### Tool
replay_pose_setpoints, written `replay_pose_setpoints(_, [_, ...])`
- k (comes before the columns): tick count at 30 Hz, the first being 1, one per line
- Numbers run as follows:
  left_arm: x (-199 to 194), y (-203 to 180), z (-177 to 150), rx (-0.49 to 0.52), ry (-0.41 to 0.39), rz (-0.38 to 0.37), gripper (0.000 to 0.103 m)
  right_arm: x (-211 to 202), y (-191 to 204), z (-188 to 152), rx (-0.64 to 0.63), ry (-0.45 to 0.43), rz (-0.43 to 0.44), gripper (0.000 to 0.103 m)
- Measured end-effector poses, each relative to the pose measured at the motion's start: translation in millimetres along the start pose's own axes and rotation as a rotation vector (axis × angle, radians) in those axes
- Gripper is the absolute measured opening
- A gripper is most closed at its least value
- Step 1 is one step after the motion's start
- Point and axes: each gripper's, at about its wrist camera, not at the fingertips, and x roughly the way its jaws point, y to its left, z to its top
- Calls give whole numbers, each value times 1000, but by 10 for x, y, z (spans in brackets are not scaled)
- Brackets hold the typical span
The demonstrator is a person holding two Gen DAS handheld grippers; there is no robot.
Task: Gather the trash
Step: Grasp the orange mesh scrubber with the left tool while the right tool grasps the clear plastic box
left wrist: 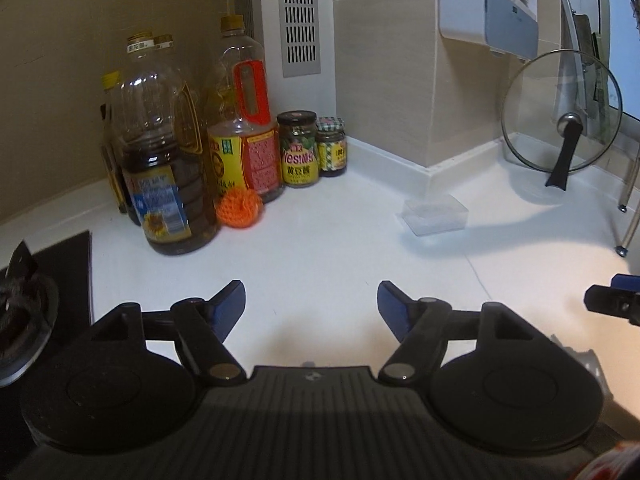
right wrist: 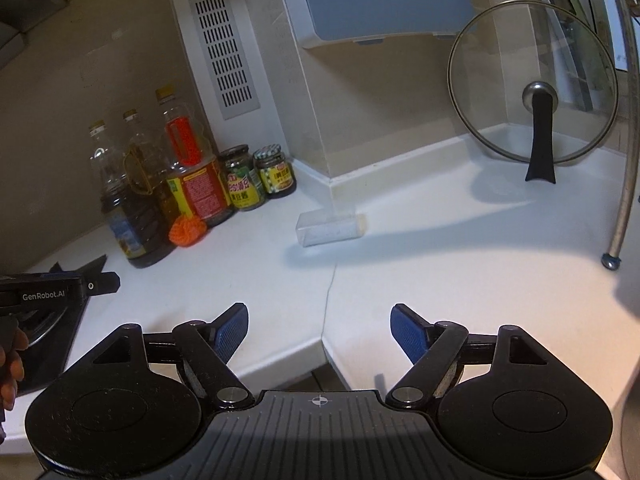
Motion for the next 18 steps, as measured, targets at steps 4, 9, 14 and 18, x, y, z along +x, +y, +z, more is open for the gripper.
replay_pose_setpoints(4, [497,150,190,60,2,-14,70,345,70,159,24,3,-57,78])
replay_pose_setpoints(9, [1143,205,372,195,-1,-3,70,754,130,352,52,-3,-132,78])
replay_pose_setpoints(14, [1723,228,421,356,8,26,69,1031,203,459,75,-16,-196,78])
replay_pose_setpoints(18, [2034,239,437,440,3,81,66,1223,188,458,93,18,-225,78])
